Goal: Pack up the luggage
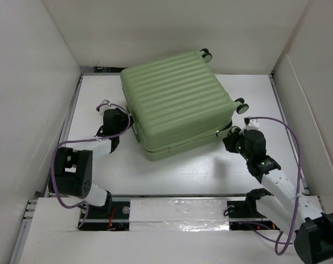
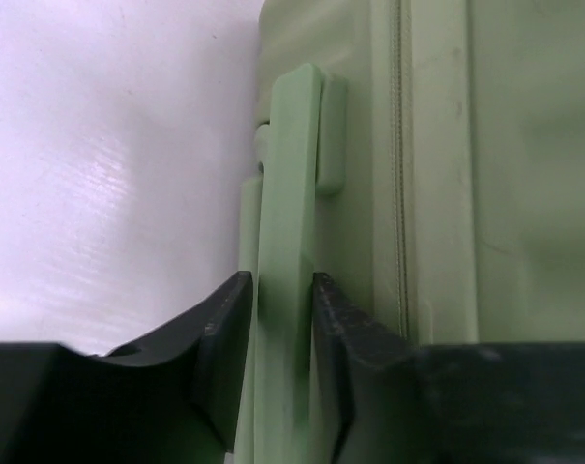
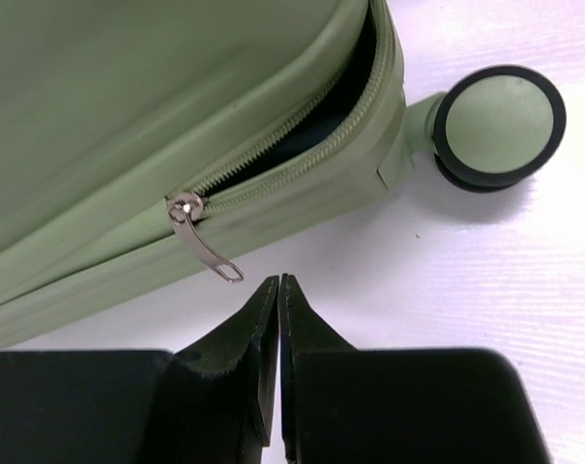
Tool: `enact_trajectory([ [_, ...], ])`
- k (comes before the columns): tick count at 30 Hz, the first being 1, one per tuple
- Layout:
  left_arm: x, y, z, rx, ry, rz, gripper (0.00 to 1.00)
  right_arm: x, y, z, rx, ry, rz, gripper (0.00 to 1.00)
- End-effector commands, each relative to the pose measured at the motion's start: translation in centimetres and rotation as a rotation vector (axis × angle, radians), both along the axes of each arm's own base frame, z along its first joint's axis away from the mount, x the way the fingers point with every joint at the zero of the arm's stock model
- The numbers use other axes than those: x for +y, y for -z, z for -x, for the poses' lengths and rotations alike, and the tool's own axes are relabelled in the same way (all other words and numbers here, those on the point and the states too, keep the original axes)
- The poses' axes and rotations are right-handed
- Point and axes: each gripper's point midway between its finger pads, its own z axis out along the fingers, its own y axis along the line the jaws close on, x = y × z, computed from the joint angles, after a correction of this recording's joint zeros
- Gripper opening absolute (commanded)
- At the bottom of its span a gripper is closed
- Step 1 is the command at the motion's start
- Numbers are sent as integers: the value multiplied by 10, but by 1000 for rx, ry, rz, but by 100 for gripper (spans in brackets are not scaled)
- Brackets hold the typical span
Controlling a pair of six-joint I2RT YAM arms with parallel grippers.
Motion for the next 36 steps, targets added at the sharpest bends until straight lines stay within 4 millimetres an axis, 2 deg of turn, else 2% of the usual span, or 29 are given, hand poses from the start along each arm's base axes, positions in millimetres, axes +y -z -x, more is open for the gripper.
enact_trajectory([
  [1, -17, -27, -19, -99, 55, 50, 25, 7, -19, -15, -95, -1, -41, 10],
  [2, -18, -23, -20, -95, 59, 56, 23, 8, -23, -20, -116, 8, -54, 12],
  [3, -21, -27, -22, -122, 69, 68, 16, 6, -23, -23, -126, 18, -59, 13],
  [4, -21, -25, -22, -120, 65, 71, 0, 7, -21, -24, -125, 13, -64, 13],
  [5, -19, -23, -20, -116, 58, 69, 0, 8, -15, -27, -105, 15, -61, 13],
  [7, -15, -24, -17, -132, 45, 60, 0, 9, -18, -36, -115, 22, -61, 13],
  [8, -13, -21, -7, -131, 43, 54, 0, 11, -12, -40, -96, 23, -58, 13],
  [10, -10, -20, 3, -143, 34, 60, 0, 14, -17, -50, -113, 20, -61, 13],
  [11, -13, -14, 18, -136, 47, 62, 0, 16, -26, -57, -133, 17, -68, 12],
  [14, -17, -1, 44, -124, 56, 11, 0, 27, -39, -76, -188, -30, -60, 10],
  [15, -15, 3, 50, -119, 57, 7, 0, 23, -54, -87, -233, -16, -46, 9],
  [17, -15, 10, 66, -108, 76, 15, 0, 19, -60, -99, -245, 1, -36, 7],
  [18, -16, 11, 71, -110, 87, 21, 0, 13, -80, -111, -308, 15, -37, 5],
  [21, -33, 15, 92, -85, 178, 69, 0, 16, -93, -129, -349, -31, -63, 2],
  [22, -34, 15, 96, -80, 184, 77, 0, 19, -111, -138, -380, -53, -76, 1],
  [24, -44, 12, 110, -76, 223, 90, 0, 27, -107, -151, -356, -111, -85, 1],
  [25, -48, 9, 115, -83, 238, 97, 0, 30, -119, -158, -374, -113, -92, 1],
  [26, -52, 2, 120, -112, 257, 106, 0, 32, -112, -165, -353, -120, -98, 1],
  [28, -66, 1, 132, -110, 298, 108, 0, 39, -115, -171, -352, -146, -119, 2],
  [29, -70, -3, 138, -121, 311, 117, 0, 42, -124, -176, -368, -157, -125, 3],
  [31, -83, -2, 149, -110, 345, 129, 0, 50, -113, -184, -321, -192, -131, 5],
  [32, -88, -3, 154, -112, 365, 135, 0, 53, -123, -190, -331, -205, -135, 5],
  [33, -88, -1, 155, -108, 353, 127, 0, 57, -110, -193, -286, -226, -133, 6],
  [34, -88, 2, 156, -97, 347, 114, 0, 56, -108, -195, -274, -223, -131, 7],
  [35, -90, -2, 156, -92, 353, 108, 3, 58, -106, -194, -260, -217, -127, 7],
  [36, -88, 3, 159, -62, 354, 87, 13, 52, -97, -194, -232, -181, -114, 11],
])
